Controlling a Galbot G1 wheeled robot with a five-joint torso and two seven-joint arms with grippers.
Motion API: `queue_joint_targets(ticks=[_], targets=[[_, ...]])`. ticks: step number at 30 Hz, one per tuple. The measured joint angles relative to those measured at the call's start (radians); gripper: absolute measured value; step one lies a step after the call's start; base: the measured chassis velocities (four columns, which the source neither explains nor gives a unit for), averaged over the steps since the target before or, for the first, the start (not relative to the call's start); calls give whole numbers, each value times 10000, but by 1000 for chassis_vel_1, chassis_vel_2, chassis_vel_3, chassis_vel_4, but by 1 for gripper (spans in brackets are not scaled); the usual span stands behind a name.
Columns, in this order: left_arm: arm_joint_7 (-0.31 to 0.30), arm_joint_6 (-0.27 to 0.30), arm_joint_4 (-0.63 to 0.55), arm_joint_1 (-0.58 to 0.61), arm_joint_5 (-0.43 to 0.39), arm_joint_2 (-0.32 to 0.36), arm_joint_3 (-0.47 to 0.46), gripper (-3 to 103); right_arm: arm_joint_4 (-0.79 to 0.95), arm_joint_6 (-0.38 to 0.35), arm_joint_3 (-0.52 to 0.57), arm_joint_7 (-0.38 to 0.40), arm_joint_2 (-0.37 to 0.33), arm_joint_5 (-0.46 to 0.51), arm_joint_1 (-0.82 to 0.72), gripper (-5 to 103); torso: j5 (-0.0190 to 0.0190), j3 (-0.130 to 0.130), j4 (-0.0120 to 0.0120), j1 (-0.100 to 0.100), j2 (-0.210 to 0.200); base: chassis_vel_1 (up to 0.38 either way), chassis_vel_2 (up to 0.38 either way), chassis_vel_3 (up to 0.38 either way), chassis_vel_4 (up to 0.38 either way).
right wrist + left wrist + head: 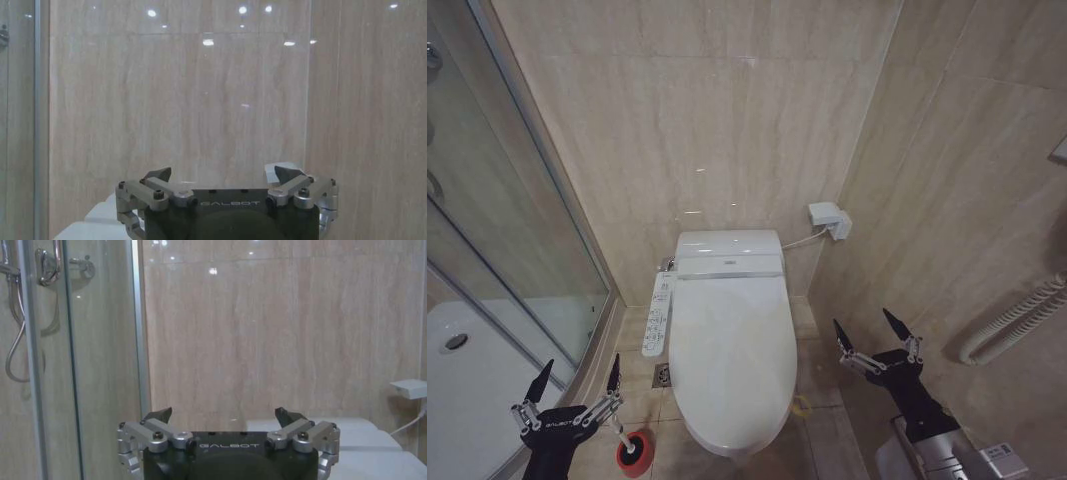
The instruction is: Open the toilet lid, clean the toilet bowl with a toilet brush, close the toilet lid, and flush.
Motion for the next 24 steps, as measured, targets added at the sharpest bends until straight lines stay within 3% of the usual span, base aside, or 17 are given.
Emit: queue_joint_targets(ticks=[24], targets=[[0,0,0,1,0,0,0,100,0,0,0,0,0,0,0,100,0,0,0,0,0,0,0,0,0]])
